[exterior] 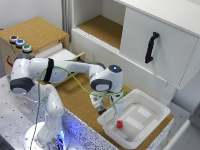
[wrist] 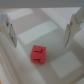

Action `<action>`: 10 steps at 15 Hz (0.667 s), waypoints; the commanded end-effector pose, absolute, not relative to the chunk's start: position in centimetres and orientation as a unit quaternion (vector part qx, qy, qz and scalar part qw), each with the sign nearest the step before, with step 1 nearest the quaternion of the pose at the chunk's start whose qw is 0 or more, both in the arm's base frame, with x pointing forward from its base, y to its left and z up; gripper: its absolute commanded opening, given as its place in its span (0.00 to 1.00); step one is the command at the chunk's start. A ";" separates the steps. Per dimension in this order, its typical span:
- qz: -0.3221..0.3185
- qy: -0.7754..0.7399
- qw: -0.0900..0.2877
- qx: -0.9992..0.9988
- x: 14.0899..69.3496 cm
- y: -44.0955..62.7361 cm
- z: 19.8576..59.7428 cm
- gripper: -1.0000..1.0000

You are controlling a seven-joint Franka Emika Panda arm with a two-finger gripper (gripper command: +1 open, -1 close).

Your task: Put the pink object inside the left cabinet

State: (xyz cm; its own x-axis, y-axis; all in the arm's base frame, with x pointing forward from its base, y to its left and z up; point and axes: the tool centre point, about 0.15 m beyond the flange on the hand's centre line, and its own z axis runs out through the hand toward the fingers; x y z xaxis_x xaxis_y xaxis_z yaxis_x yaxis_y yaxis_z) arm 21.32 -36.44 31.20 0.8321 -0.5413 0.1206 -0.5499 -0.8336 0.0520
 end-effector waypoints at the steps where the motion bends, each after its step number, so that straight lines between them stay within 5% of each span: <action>1: 0.016 -0.299 0.025 0.954 23.6 -40.3 25.8 1.00; 10: -0.014 -0.309 0.006 0.951 25.8 -38.5 21.7 1.00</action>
State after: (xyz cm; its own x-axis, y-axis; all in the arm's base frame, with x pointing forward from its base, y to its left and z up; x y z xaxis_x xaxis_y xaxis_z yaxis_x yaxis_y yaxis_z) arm 23.71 -37.90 24.12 0.8265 -0.5608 0.0502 -0.5630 -0.8239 0.0648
